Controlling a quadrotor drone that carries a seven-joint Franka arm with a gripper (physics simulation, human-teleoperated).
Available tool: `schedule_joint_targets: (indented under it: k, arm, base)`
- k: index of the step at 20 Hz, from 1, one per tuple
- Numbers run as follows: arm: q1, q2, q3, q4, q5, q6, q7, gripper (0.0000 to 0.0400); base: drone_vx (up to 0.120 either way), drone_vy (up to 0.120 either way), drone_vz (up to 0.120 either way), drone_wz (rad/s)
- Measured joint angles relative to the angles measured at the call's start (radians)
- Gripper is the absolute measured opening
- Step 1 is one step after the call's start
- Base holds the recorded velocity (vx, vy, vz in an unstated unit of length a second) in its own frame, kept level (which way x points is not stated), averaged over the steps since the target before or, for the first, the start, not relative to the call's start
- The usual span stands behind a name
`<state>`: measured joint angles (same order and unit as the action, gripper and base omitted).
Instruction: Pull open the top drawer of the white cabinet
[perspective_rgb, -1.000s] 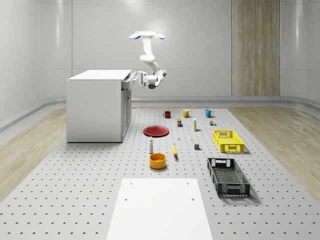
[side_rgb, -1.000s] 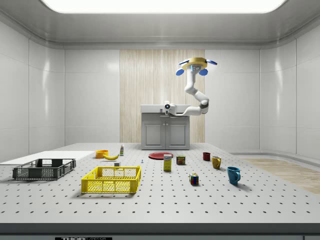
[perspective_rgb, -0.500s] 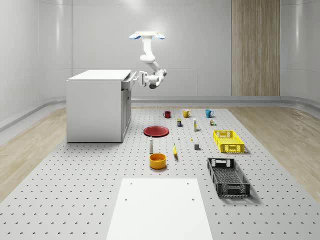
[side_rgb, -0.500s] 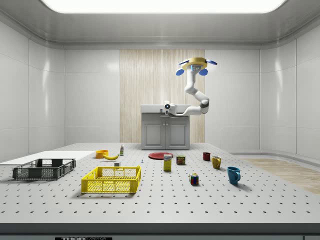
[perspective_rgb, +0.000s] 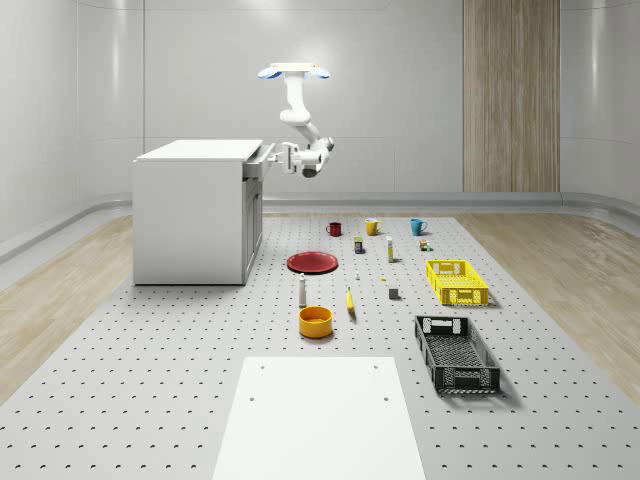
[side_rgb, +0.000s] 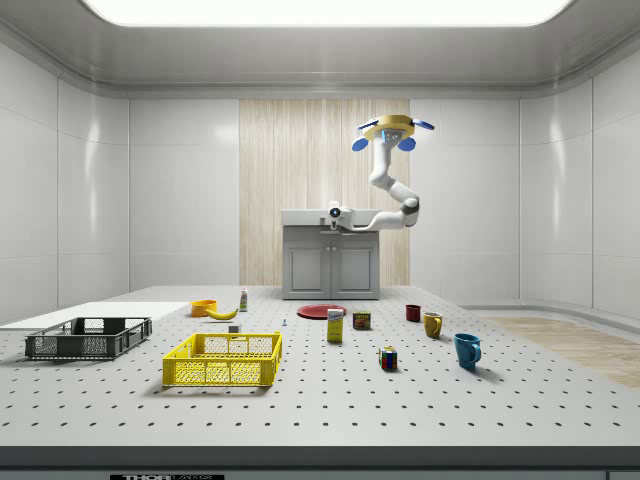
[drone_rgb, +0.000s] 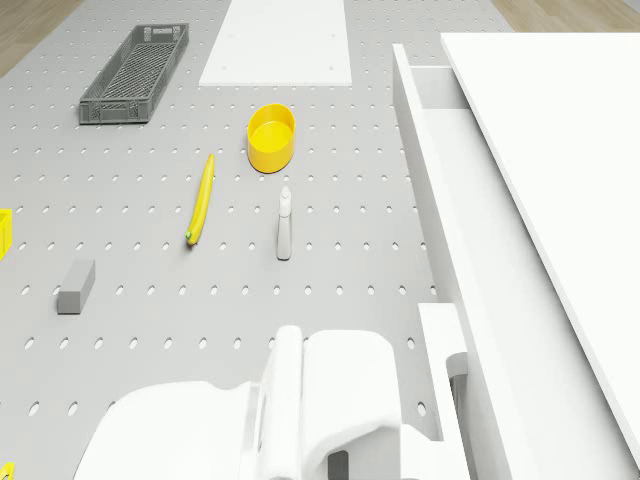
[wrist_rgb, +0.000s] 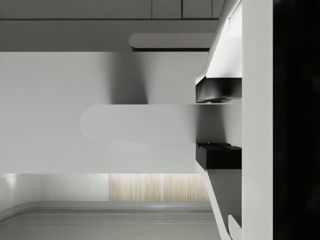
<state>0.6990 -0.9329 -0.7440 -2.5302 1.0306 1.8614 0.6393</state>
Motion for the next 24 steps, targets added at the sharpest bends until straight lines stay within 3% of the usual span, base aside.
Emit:
schedule_joint_targets:
  k: [6,9,14,23,24]
  arm:
    - [0.001,-0.012,-0.030,0.012,-0.032,-0.019,0.009,0.0112]
    - [0.002,-0.018,-0.044,0.017,-0.047,-0.027,0.011,0.0214]
    - [0.016,-0.022,-0.032,0.008,-0.036,-0.002,0.007,0.0279]
    - [0.028,-0.031,-0.035,0.005,-0.041,0.011,0.010,0.0302]
    - [0.029,-0.032,-0.036,0.005,-0.042,0.012,0.011,0.0272]
  base:
    - [0.000,0.000,0.000,0.000]
    - [0.000,0.000,0.000,0.000]
    - [0.000,0.000,0.000,0.000]
    - [0.000,0.000,0.000,0.000]
    - [0.000,0.000,0.000,0.000]
